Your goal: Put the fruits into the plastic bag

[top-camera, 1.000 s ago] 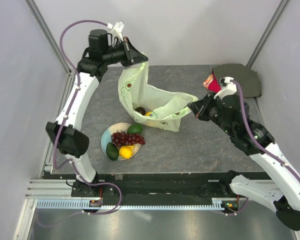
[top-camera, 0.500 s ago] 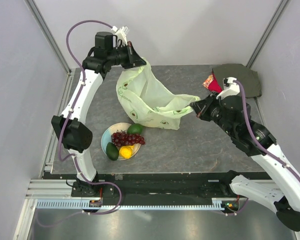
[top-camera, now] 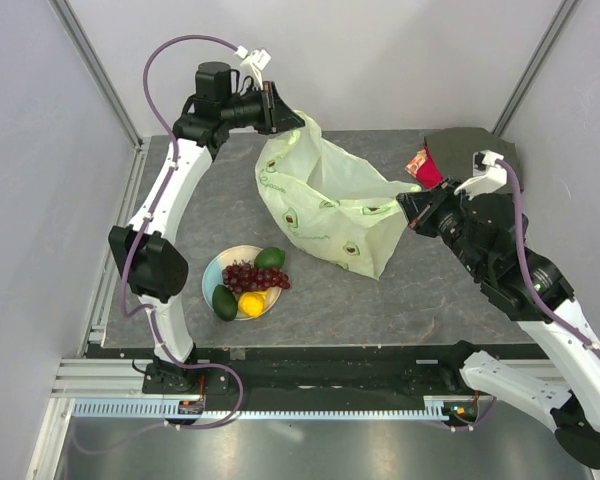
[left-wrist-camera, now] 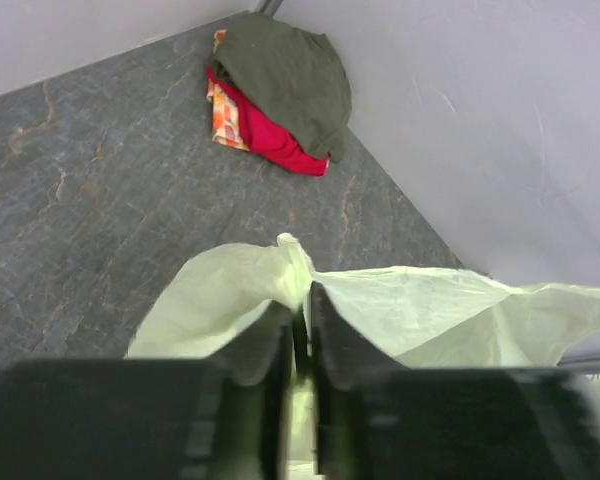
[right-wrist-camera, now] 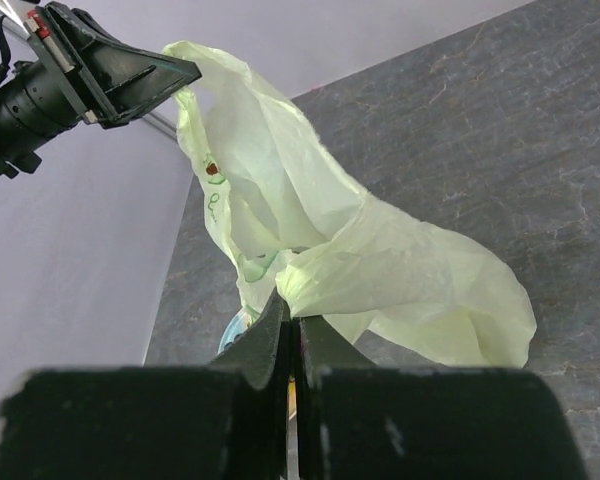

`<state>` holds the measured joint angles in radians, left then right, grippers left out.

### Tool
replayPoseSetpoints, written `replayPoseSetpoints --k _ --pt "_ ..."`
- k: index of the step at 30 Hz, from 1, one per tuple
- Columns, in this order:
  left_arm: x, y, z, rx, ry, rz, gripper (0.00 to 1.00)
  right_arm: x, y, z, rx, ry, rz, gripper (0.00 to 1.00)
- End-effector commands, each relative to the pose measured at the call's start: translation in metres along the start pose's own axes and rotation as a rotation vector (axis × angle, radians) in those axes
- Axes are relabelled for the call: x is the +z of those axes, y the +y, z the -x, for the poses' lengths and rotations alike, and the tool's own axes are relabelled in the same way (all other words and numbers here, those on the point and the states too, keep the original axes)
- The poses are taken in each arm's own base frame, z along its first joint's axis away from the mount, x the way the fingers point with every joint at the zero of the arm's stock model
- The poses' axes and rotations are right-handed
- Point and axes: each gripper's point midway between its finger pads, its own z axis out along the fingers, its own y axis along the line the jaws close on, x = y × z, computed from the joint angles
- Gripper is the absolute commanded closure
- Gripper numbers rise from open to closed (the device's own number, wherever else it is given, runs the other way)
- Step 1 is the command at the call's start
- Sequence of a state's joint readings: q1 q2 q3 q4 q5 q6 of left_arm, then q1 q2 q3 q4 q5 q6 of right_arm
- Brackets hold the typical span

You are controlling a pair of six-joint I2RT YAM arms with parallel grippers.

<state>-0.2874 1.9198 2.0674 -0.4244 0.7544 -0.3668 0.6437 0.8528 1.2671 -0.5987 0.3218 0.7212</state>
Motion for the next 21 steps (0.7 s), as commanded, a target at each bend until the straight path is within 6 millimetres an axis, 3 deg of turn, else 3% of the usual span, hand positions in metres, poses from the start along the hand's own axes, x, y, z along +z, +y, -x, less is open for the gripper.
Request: replayPoseSetpoints --k 1,2,5,7,8,10,11,12,14,15,21 --pt "-0.008 0.001 0.003 0.053 -0.028 0.024 0.67 0.009 -0.003 -0.014 -0.007 0.041 -0.004 1.00" --pt "-0.010 0.000 0.004 0.055 -0.032 0.027 0.49 0.011 -0.003 -0.017 -0.005 0.049 -0.004 1.00" --pt "-0.026 -0.010 0.010 0.108 -0.068 0.059 0.27 0.013 -0.002 -0.018 -0.006 0.049 0.002 1.00" --pt "-0.035 -0.010 0.006 0.154 -0.078 0.085 0.21 0.014 -0.002 -0.019 -0.010 0.051 0.003 1.00" --pt "-0.048 -0.026 0.017 0.204 -0.124 0.077 0.17 0.014 -0.002 -0.019 -0.010 0.051 0.003 1.00" --pt "-0.057 -0.019 0.008 0.195 -0.130 0.116 0.14 0.016 0.000 -0.019 -0.009 0.052 0.006 1.00" --pt "-0.072 -0.034 0.017 0.221 -0.175 0.118 0.13 0.016 0.000 -0.020 -0.009 0.055 0.009 1.00" --pt "-0.075 -0.021 0.006 0.195 -0.172 0.165 0.12 0.017 0.001 -0.020 -0.008 0.055 0.011 1.00" --pt "-0.099 -0.034 0.010 0.217 -0.233 0.206 0.09 0.018 0.002 -0.021 -0.008 0.059 0.014 1.00" --pt "-0.106 -0.022 0.001 0.208 -0.248 0.269 0.08 0.018 0.003 -0.020 -0.006 0.057 0.018 1.00" --pt "-0.150 -0.020 -0.021 0.219 -0.293 0.411 0.02 0.020 0.004 -0.024 -0.014 0.070 0.025 1.00"
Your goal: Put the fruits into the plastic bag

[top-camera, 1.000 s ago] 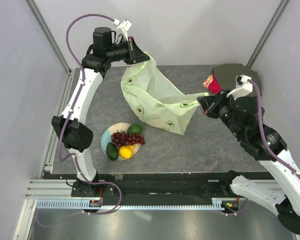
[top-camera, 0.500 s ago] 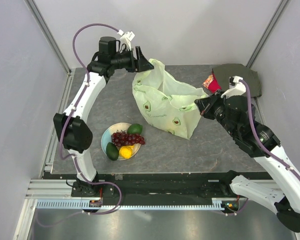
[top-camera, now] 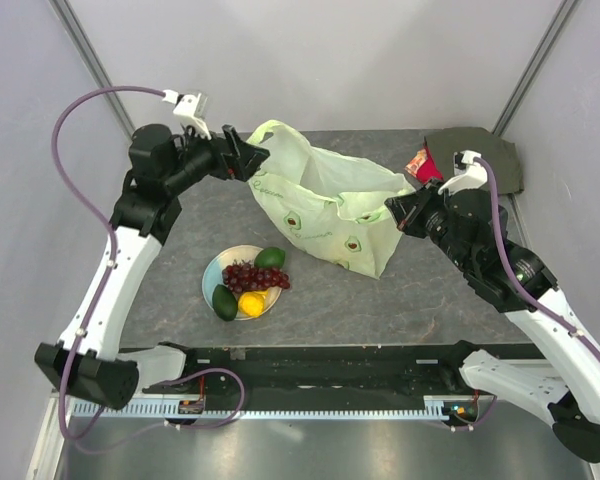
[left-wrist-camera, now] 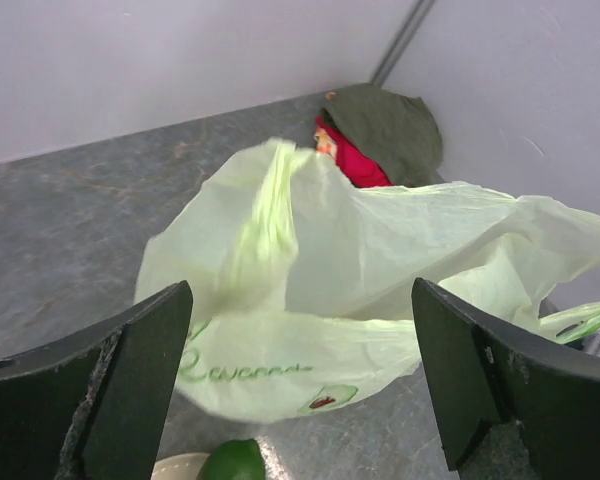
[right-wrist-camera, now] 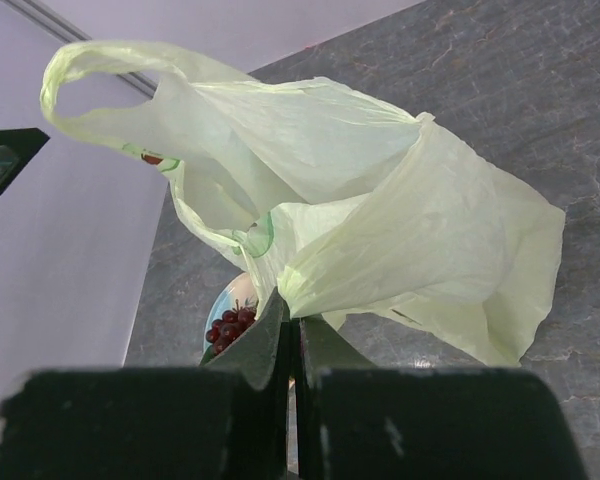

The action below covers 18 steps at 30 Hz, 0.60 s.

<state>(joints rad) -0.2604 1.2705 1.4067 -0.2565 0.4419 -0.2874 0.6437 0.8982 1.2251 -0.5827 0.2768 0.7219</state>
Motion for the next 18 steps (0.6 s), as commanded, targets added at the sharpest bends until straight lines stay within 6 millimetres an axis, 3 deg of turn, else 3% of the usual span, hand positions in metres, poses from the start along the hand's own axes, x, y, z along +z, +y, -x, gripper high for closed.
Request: replayPoseSetpoints --k 1,8,10,12,18 --pt "-0.021 0.021 0.001 0.070 -0.040 0.130 0.02 0.002 0.009 0.004 0.005 -0.009 0.038 1.00" --pt "-0.045 -0.003 -0.023 0.066 0.007 0.033 0.01 0.006 0.011 0.000 0.002 0.004 0.047 1.00" --pt "-0.050 0.011 -0.045 0.057 0.049 0.093 0.05 0.006 0.010 -0.001 0.004 0.004 0.047 1.00" --pt "-0.055 0.027 -0.080 0.033 0.145 0.159 0.10 0.005 0.010 -0.001 0.006 0.001 0.048 1.00" --pt "-0.067 0.037 -0.153 0.115 0.317 0.166 0.16 0.003 0.009 0.001 0.009 -0.007 0.047 1.00"
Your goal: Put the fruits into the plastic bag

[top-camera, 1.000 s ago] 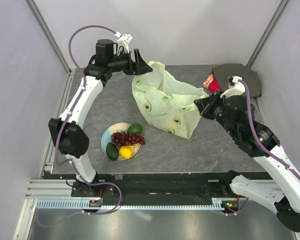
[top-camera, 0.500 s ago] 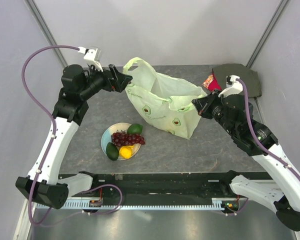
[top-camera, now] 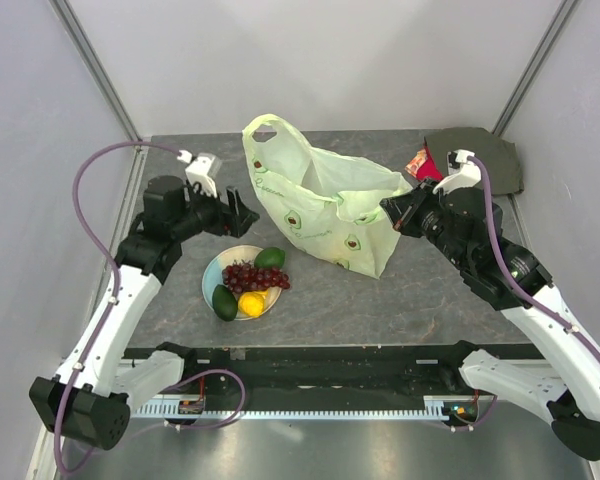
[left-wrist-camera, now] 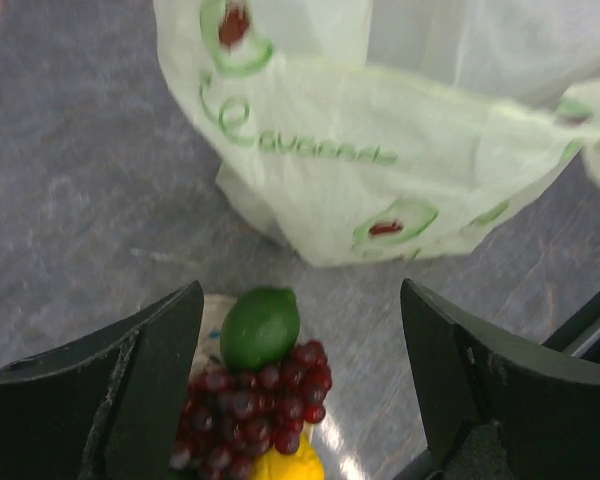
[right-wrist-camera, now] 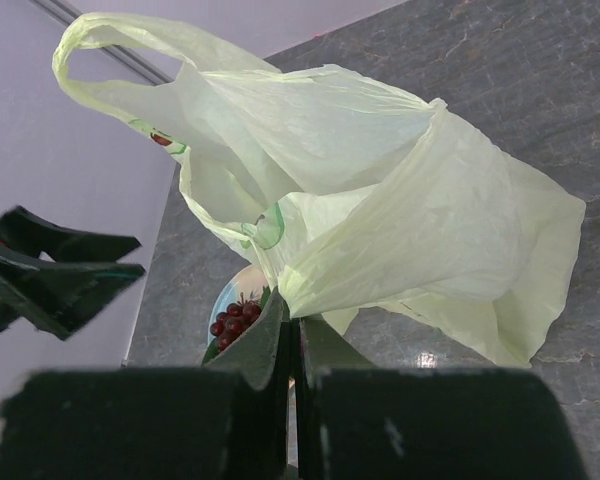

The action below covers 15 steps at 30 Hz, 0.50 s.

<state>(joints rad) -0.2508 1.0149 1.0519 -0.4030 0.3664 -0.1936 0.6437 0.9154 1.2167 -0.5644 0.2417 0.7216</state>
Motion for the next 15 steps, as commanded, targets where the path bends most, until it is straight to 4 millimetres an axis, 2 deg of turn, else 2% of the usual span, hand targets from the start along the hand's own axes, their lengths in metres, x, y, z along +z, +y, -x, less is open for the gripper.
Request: replayPoseSetpoints --k 1,2,5,7,11,15 --pt "0.004 0.014 -0.050 0.147 0.139 0.057 0.16 -0.004 0.005 0.009 0.011 -0.037 0.026 1.00" --pt "0.011 0.009 -0.065 0.172 0.191 0.046 0.16 -0.003 0.005 0.008 0.009 -0.034 0.028 1.00" --pt "0.025 0.009 -0.084 0.203 0.255 0.066 0.16 -0.002 0.005 0.007 0.013 -0.033 0.025 1.00" --pt "0.033 0.010 -0.089 0.239 0.268 0.066 0.16 -0.003 0.005 0.008 0.019 -0.033 0.027 1.00" --pt "0.051 0.014 -0.111 0.270 0.330 0.045 0.15 -0.005 0.004 0.008 0.028 -0.040 0.023 1.00" --pt "0.065 0.018 -0.130 0.252 0.384 0.033 0.10 -0.006 0.004 0.012 0.034 -0.055 0.020 1.00"
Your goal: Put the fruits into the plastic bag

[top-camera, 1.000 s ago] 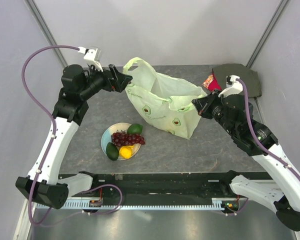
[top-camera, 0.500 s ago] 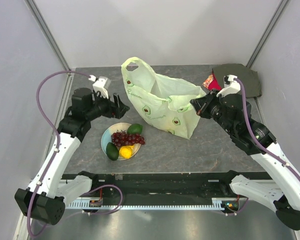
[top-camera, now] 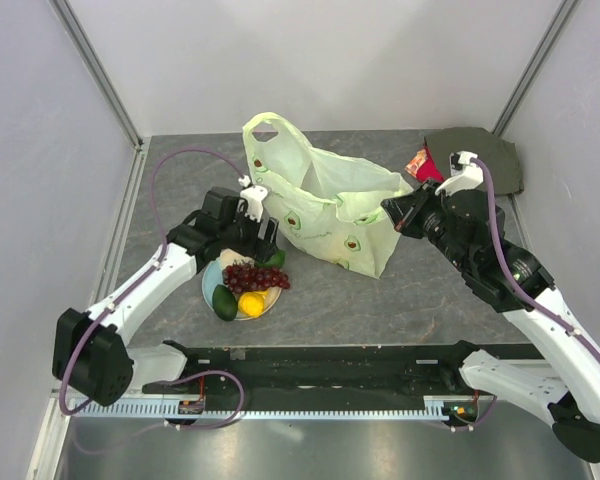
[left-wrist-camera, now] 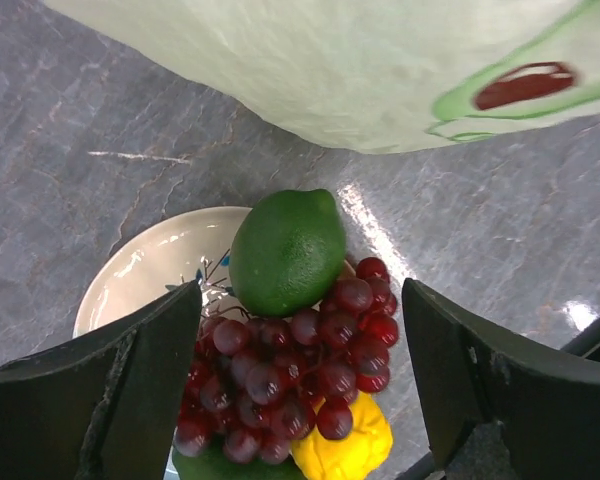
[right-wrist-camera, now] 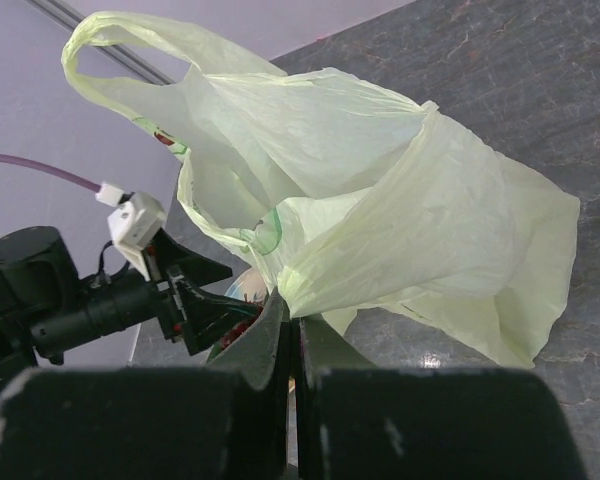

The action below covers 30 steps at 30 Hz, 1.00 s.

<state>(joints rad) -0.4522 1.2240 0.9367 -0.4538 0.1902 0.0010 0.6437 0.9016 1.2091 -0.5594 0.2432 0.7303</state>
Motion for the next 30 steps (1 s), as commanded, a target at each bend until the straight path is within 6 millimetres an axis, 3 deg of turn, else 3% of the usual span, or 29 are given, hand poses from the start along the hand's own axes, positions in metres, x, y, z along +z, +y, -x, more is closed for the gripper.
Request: replayPoseSetpoints --k 1,8,14,22,30 --pt "0.023 0.004 -0.004 0.055 0.020 -0.007 0.09 -0.003 0.004 0.011 0.022 -0.047 0.013 1.00" --pt "0.035 0.001 0.002 0.064 -0.006 -0.024 0.04 -0.002 0.006 0.012 0.021 -0.046 0.016 1.00" --pt "0.050 -0.004 -0.021 0.089 0.070 -0.084 0.07 -0.003 0.005 0.012 0.026 -0.048 0.016 1.00" --pt "0.059 0.004 -0.027 0.111 0.079 -0.053 0.08 -0.002 0.004 0.013 0.029 -0.053 0.011 1.00" --pt "0.073 0.009 -0.045 0.109 0.143 -0.048 0.12 0.000 0.007 0.017 0.026 -0.060 0.011 1.00"
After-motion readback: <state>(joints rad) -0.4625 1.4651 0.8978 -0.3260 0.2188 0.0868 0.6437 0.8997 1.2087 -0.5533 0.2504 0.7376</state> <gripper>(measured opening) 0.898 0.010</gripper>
